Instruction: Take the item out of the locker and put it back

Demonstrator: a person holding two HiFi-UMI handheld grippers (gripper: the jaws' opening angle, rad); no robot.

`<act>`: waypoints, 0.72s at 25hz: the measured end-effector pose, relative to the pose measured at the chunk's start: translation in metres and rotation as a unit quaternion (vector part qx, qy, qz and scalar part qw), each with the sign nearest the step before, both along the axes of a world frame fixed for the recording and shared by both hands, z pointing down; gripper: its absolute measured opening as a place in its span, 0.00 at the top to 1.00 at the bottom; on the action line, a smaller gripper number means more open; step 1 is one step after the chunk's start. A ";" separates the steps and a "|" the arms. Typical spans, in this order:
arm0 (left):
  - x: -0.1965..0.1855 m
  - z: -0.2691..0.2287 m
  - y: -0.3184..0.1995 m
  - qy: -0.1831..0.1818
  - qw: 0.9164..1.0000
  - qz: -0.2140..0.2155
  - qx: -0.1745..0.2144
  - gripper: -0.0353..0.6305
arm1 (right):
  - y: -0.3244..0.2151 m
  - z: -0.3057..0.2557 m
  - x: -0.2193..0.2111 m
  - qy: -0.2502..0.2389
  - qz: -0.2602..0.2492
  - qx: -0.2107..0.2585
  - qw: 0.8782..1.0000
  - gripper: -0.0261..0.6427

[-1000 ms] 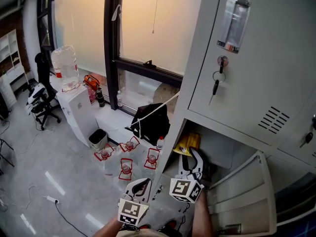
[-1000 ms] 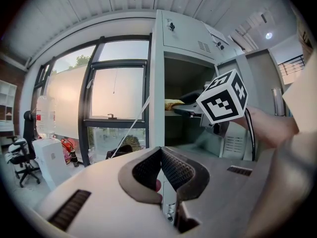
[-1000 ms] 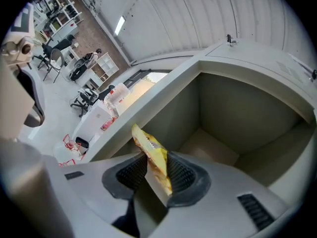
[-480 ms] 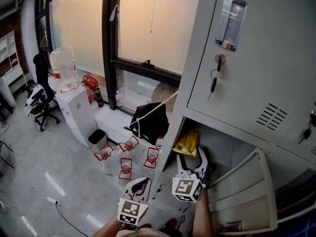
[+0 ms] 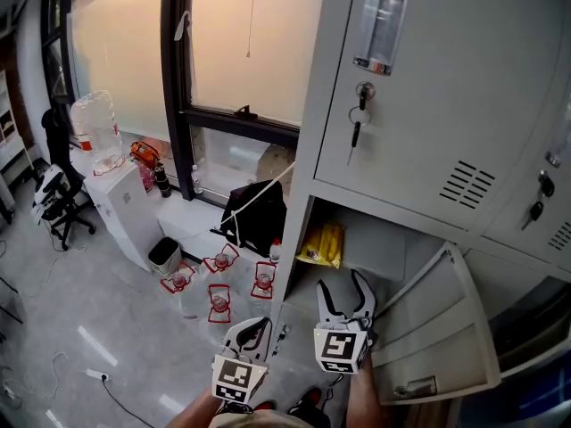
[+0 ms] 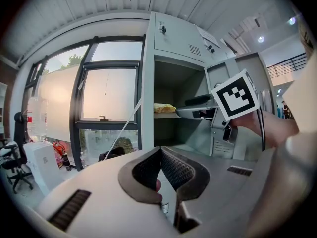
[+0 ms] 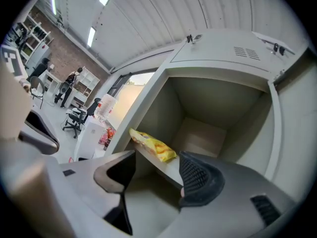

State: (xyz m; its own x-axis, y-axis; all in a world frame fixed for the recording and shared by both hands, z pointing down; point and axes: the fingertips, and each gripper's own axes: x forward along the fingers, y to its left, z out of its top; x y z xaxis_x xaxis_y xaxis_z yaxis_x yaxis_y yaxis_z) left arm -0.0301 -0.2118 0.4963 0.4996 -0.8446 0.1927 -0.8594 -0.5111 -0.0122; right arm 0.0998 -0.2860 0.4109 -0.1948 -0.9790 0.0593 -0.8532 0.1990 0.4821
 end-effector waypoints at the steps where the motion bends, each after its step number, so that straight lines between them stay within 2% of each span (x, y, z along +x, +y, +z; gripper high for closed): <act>1: 0.003 0.000 0.002 0.000 1.000 0.007 0.000 0.91 | 0.006 0.002 0.004 -0.009 0.006 -0.004 1.000 0.54; 8: 0.034 -0.007 0.014 0.002 0.998 0.064 0.008 0.91 | 0.052 0.018 0.033 -0.086 0.055 -0.003 0.995 0.67; 14: 0.056 -0.007 0.025 0.001 0.994 0.106 0.008 0.91 | 0.091 0.041 0.049 -0.162 0.095 -0.023 0.982 0.78; 18: 0.067 -0.007 0.030 0.001 0.992 0.129 0.007 0.91 | 0.115 0.056 0.055 -0.192 0.117 -0.033 0.974 0.83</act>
State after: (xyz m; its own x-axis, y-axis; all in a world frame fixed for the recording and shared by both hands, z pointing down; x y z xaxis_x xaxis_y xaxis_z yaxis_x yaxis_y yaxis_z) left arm 0.0372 -0.1814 0.4896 0.7001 -0.6906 0.1815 -0.6995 -0.7143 -0.0197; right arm 0.1547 -0.1710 0.4670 0.0136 -0.9958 0.0906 -0.9937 -0.0034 0.1119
